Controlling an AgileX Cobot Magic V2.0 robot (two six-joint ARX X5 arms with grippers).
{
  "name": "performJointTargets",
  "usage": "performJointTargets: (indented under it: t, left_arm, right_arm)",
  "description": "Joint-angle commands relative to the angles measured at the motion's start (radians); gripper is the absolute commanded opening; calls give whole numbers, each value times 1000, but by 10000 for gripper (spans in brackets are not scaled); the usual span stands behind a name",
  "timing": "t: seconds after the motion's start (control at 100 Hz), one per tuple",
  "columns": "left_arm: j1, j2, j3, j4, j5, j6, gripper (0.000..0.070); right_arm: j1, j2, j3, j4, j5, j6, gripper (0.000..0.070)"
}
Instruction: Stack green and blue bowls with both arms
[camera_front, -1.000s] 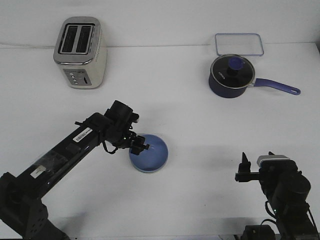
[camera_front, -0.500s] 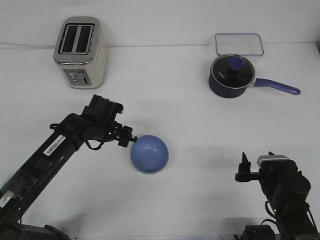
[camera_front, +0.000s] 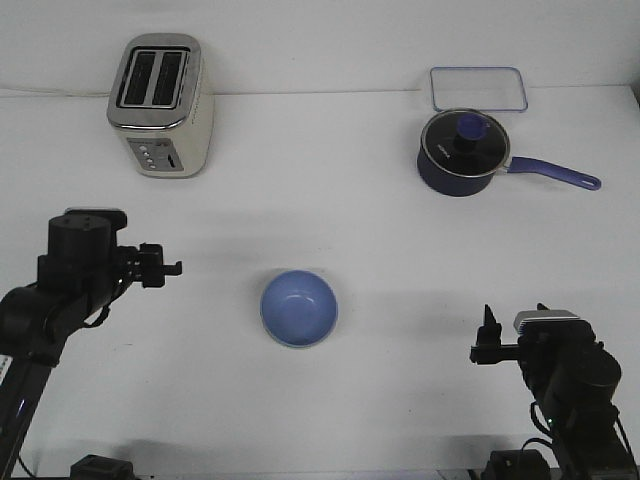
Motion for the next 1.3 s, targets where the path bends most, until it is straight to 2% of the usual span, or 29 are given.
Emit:
performJointTargets:
  t: [0.0, 0.19, 0.44, 0.89, 0.96, 1.0, 1.03, 1.06, 1.11, 1.22, 1.29]
  left_arm:
    - [26, -58, -75, 32, -2, -9, 270]
    - [63, -259, -290, 70, -1, -33, 270]
    - [63, -463, -442, 68, -12, -78, 270]
    - [63, -573, -470, 60, -12, -78, 270]
    - [63, -580, -470, 60, -12, -77, 251]
    - [63, -583, -470, 60, -12, -77, 236]
    - [63, -584, -470, 60, -12, -77, 198]
    - [63, -584, -470, 60, -12, -77, 146]
    - [63, -586, -470, 60, -12, -77, 7]
    - [63, -587, -470, 60, -12, -77, 7]
    - [63, -587, -470, 60, -12, -77, 7]
  right_arm:
    - [1, 4, 8, 9, 0, 4, 569]
    - [1, 4, 8, 9, 0, 4, 569]
    - [1, 4, 8, 10, 0, 4, 569]
    - [1, 4, 8, 16, 0, 4, 569]
    - [1, 4, 8, 16, 0, 4, 555]
    - [1, 4, 8, 16, 0, 4, 506]
    - [1, 4, 8, 16, 0, 4, 450]
    - [1, 4, 8, 16, 0, 4, 379]
    - [1, 4, 8, 16, 1, 4, 247]
    - [1, 4, 8, 17, 1, 4, 9]
    - [1, 4, 8, 19, 1, 4, 0]
